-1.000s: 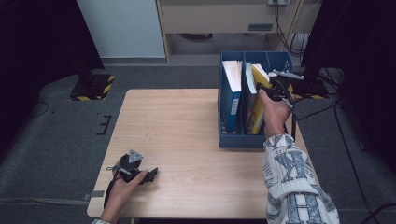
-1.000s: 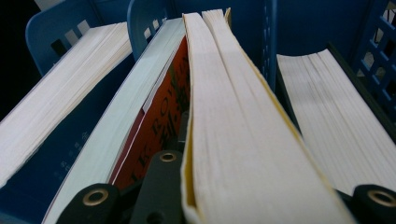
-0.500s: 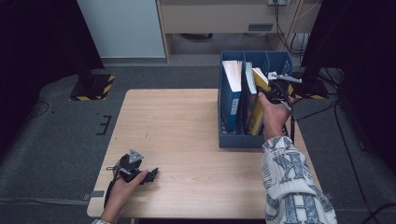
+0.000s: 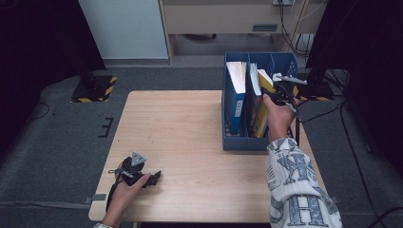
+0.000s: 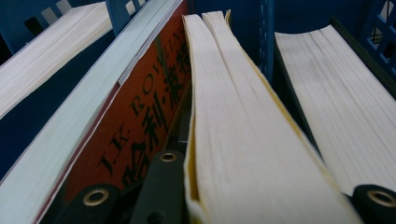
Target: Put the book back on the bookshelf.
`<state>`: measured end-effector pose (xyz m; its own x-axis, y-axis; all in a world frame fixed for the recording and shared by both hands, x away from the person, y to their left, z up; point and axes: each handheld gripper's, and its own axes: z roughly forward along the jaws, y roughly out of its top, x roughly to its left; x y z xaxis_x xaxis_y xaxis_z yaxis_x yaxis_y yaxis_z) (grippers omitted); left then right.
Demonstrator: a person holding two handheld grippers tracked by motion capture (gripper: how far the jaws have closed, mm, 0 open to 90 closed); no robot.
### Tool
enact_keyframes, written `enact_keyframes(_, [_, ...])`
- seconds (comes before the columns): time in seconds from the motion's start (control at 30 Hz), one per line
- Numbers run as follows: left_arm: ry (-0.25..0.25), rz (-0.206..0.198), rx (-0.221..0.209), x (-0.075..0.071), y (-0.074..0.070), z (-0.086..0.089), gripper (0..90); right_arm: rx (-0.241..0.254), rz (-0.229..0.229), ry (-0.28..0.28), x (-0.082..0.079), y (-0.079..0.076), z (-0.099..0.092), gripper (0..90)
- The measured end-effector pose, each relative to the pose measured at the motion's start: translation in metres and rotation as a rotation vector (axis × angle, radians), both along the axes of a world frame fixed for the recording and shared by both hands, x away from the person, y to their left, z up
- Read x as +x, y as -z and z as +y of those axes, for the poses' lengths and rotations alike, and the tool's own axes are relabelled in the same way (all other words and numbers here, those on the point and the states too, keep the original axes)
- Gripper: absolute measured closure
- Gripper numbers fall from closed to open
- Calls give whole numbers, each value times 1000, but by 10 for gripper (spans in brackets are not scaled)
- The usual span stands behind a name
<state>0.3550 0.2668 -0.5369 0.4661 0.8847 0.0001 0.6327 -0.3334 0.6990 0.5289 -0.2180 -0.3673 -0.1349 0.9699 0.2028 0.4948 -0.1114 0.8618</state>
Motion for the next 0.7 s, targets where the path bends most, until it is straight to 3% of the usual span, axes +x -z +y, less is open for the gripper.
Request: enact_keyframes(0.7, [1, -1, -2, 0, 0, -1, 0, -10, -7, -2, 2, 2, -1, 748])
